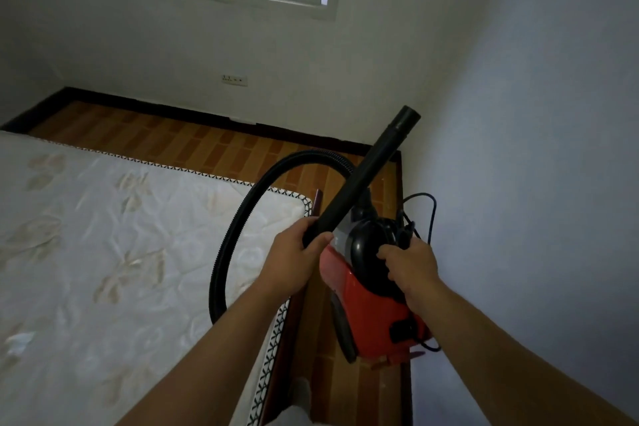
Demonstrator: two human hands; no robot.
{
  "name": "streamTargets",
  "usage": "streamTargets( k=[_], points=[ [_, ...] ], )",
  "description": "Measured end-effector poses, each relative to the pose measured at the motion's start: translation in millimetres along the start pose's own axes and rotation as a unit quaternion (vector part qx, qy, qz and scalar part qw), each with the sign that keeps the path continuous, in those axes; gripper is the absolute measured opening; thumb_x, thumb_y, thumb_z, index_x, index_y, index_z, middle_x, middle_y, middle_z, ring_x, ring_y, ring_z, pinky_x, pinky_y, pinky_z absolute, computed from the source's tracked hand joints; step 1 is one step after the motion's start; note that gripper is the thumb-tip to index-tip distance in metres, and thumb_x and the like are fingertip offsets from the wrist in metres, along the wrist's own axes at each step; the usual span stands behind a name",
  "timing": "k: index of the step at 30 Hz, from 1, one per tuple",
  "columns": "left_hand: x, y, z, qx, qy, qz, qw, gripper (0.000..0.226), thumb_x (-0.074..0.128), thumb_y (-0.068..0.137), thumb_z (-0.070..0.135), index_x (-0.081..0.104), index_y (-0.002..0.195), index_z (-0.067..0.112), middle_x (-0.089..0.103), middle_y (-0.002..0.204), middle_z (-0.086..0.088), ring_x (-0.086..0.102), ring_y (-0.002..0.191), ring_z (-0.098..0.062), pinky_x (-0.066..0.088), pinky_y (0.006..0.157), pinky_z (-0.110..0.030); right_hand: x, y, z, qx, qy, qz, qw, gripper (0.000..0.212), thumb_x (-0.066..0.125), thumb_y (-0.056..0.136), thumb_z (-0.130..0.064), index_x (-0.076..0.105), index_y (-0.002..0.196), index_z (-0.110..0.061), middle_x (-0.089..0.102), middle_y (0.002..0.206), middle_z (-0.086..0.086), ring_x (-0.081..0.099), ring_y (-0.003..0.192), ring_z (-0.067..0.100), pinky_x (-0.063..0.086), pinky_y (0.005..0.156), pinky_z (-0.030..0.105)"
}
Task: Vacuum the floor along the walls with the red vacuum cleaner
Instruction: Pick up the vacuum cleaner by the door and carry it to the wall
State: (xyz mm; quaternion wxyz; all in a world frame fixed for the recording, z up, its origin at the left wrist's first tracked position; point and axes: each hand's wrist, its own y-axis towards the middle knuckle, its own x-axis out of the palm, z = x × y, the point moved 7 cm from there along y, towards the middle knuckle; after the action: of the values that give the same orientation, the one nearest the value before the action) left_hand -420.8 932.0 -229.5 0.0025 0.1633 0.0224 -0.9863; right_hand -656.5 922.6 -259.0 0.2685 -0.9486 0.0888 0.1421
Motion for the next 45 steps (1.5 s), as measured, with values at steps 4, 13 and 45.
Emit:
streamTargets(
  k=[4, 13, 45],
  points=[
    [1, 67, 8, 0.002, 0.013, -0.011, 1.0, 0.031, 0.064, 0.097, 0.036, 0.063, 0.127, 0.026, 0.069, 0.108, 0.013, 0.064, 0.098, 0.004, 0.053, 0.083, -0.017, -2, 53, -39, 0.0, 0.0, 0.008, 1.0, 0.058, 0.072, 0.073, -0.027, 0.057, 0.129, -0.017, 0.067, 0.11, 0.016, 0.063, 0.087, 0.026, 0.051, 0.064, 0.033],
    [22, 212, 5, -0.023, 0.038, -0.01, 0.999, 0.032, 0.066, 0.096, 0.035, 0.064, 0.127, 0.025, 0.07, 0.105, 0.011, 0.066, 0.095, 0.0, 0.057, 0.085, -0.028, -1, 193, -105, 0.001, -0.002, -0.013, 1.0, 0.056, 0.071, 0.079, -0.024, 0.057, 0.133, -0.016, 0.068, 0.113, 0.017, 0.061, 0.086, 0.025, 0.049, 0.064, 0.033],
    [-27, 699, -26, -0.149, -0.026, 0.142, 0.978, 0.025, 0.066, 0.095, 0.038, 0.063, 0.119, 0.034, 0.068, 0.104, 0.013, 0.066, 0.093, -0.001, 0.057, 0.08, -0.027, 133, 640, -422, -0.08, -0.182, -0.156, 0.967, 0.021, 0.071, 0.077, -0.023, 0.065, 0.096, -0.03, 0.07, 0.09, 0.005, 0.066, 0.085, 0.025, 0.052, 0.07, 0.037]
  ],
)
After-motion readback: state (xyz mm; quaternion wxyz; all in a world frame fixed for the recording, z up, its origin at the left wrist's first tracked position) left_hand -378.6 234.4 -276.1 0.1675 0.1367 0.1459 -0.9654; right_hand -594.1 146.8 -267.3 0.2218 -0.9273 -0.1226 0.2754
